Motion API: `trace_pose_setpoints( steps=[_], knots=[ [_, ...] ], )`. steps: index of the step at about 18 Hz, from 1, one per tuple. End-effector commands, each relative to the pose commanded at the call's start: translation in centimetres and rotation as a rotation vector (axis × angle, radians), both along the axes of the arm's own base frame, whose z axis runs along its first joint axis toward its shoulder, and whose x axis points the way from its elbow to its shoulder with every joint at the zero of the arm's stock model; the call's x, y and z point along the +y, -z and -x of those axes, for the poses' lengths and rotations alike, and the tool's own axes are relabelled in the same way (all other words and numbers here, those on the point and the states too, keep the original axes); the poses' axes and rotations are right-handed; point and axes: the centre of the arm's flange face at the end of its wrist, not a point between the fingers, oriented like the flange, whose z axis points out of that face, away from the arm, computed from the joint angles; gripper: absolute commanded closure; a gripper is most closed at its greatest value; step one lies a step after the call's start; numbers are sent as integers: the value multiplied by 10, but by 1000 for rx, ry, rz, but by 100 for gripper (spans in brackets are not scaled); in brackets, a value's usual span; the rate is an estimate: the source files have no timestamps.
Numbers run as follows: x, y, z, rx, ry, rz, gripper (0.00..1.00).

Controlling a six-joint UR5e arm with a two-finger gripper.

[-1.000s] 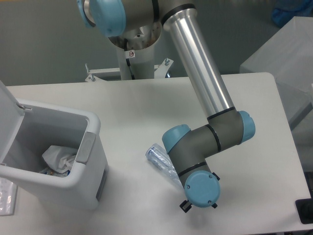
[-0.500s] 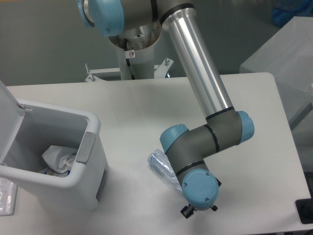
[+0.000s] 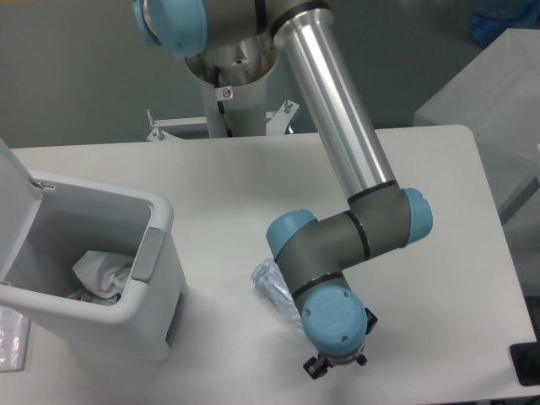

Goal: Place the trash in the trash can
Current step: 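Close the gripper on the bottle cap and lift the bottle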

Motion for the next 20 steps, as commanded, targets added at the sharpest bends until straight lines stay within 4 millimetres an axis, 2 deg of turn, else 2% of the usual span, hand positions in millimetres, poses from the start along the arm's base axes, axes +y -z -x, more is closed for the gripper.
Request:
trace_pose_setpoints(
  steps=[5, 10, 15, 20],
  knots=[
    [-2, -80, -13, 19, 61, -178, 75],
    [-11, -149, -33, 41, 84, -302, 75],
    [-19, -237, -57, 108, 156, -557, 75],
    [-37, -299, -76, 92, 212, -742, 74]
  ],
)
